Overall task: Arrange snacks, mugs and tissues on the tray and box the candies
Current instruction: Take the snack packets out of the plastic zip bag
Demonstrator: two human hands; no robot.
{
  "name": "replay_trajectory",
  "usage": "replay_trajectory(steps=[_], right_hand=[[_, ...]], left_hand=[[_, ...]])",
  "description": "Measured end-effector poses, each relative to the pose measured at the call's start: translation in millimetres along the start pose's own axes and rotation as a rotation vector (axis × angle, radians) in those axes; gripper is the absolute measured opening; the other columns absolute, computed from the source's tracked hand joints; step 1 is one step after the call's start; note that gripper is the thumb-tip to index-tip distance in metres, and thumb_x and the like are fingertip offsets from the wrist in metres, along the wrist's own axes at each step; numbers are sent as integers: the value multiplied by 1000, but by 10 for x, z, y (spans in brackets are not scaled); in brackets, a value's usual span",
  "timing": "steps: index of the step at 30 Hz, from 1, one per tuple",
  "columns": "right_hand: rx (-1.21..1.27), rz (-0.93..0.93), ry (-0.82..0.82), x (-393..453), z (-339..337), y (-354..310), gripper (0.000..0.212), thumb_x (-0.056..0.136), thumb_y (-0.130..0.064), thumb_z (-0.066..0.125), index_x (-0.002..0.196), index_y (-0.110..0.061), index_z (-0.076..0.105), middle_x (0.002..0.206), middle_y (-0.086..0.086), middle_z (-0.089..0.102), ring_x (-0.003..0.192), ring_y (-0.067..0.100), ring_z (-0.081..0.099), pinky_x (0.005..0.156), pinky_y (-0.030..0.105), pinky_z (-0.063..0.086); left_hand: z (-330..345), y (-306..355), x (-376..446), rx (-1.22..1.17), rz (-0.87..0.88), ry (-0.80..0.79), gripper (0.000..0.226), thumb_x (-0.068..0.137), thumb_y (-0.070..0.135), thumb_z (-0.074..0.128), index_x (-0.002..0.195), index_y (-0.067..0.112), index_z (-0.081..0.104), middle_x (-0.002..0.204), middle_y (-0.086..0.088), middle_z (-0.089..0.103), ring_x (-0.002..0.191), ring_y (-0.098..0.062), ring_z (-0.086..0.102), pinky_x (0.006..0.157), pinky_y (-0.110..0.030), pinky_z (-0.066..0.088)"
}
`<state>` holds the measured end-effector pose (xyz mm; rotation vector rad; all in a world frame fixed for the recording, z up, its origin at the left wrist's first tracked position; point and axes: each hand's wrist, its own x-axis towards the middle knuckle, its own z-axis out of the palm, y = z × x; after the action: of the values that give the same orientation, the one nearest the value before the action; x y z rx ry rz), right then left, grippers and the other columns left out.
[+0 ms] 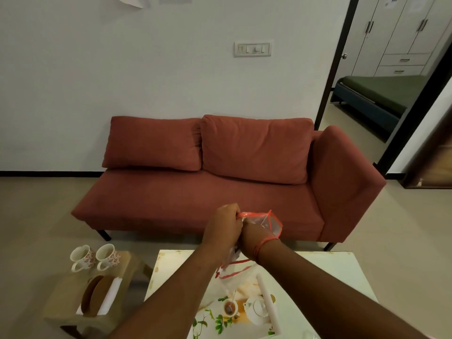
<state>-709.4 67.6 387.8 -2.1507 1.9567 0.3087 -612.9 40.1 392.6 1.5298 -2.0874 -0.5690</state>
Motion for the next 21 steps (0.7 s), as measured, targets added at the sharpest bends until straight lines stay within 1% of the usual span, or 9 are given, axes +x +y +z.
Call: replay_trajectory(steps=[3,5,8,11,13,15,17,18,21], right_hand=[[-117,-61,19,-1,114,34,35,95,-6,47,128,-7,58,133,19,53,121,38,53,97,48,49],[-184,-105,112,0,183,96,39,93,-7,47,131,-7,54,133,21,52,121,40,50,98,50,48],[-243,-159,270,-121,181,110,42,93,-5,45,135,-7,48,134,22,49,117,39,51,94,49,51],[-240,-200,341,-327,84,59,43,97,-5,45,140,-8,46,132,18,46,114,38,51,86,44,52],[-241,-236,368,-427,30,31,40,97,-8,49,137,-9,51,132,17,47,114,38,51,85,42,54],[-250,-248,418,-477,-27,12,37,89,-13,65,126,-13,63,121,13,57,101,32,60,70,37,58],[-271,-283,444,-500,-57,29,35,71,-17,82,105,-19,75,103,6,66,83,26,65,50,29,55],[-262,-292,458,-509,-66,38,34,69,-17,83,101,-20,75,102,6,66,81,25,65,46,28,53],[-260,-344,503,-535,-54,77,42,76,-13,74,117,-17,67,114,9,61,87,27,61,50,30,54]], left_hand=[[-16,-110,-2,60,-45,20,10,93,24,60,85,23,55,88,1,64,75,-13,58,62,-24,47],[-40,-159,-7,63,-72,14,6,93,25,60,89,21,57,91,0,65,77,-15,59,65,-28,50],[-61,-170,-16,57,-91,-9,12,92,28,61,98,18,60,95,-1,66,78,-15,57,64,-28,44],[-75,-142,11,50,-96,-9,5,92,23,56,90,18,57,88,-4,68,72,-19,57,59,-28,43],[-93,-111,31,55,-100,0,9,91,18,53,82,17,51,81,-5,64,63,-17,51,51,-25,34],[-118,-90,50,60,-111,-11,12,92,18,53,81,17,47,84,-7,64,64,-17,49,50,-24,30],[-127,-99,69,52,-130,-38,13,91,20,54,81,15,48,87,-10,67,68,-23,53,55,-28,35],[-130,-118,82,31,-154,-54,14,89,20,55,80,14,48,87,-11,67,71,-27,56,57,-31,38],[-170,-181,130,-26,-239,-115,14,83,22,59,76,15,49,84,-11,65,76,-32,57,62,-32,37]])
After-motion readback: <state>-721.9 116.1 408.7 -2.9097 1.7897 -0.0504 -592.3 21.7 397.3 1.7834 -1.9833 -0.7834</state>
